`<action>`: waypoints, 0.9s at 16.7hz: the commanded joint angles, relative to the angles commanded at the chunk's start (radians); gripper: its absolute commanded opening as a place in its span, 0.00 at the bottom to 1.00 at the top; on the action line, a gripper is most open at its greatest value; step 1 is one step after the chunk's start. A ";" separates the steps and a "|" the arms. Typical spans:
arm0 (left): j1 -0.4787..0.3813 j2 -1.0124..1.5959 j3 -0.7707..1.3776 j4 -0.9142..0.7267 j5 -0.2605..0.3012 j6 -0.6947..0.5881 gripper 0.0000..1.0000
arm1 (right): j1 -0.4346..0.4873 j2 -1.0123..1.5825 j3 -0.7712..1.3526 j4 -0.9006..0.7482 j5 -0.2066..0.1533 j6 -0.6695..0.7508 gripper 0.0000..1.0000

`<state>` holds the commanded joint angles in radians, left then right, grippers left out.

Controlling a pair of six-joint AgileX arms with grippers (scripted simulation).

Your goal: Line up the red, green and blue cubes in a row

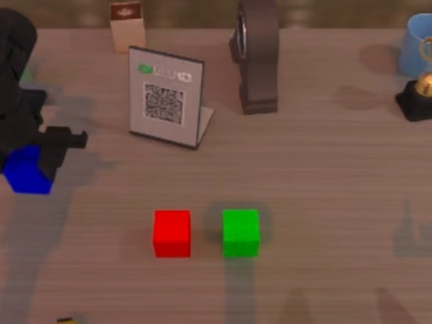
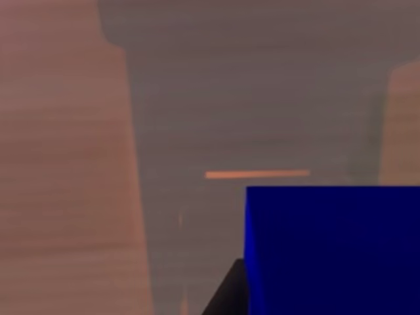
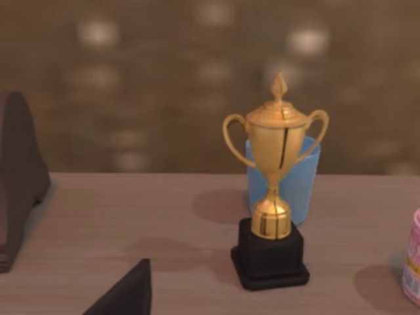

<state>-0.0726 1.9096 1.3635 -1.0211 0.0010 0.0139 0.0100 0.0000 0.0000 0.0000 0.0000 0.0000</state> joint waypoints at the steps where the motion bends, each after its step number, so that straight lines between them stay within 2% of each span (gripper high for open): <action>1: 0.000 0.000 0.000 0.000 0.000 0.000 0.00 | 0.000 0.000 0.000 0.000 0.000 0.000 1.00; 5: -0.018 0.015 0.011 -0.006 0.000 -0.011 0.00 | 0.000 0.000 0.000 0.000 0.000 0.000 1.00; 7: -0.072 0.060 0.067 -0.037 0.000 -0.065 0.00 | 0.000 0.000 0.000 0.000 0.000 0.000 1.00; 10: -0.209 0.169 0.228 -0.117 0.001 -0.213 0.00 | 0.000 0.000 0.000 0.000 0.000 0.000 1.00; 15: -0.517 0.387 0.641 -0.282 0.002 -0.561 0.00 | 0.000 0.000 0.000 0.000 0.000 0.000 1.00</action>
<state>-0.5895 2.2961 2.0043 -1.3031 0.0031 -0.5471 0.0100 0.0000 0.0000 0.0000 0.0000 0.0000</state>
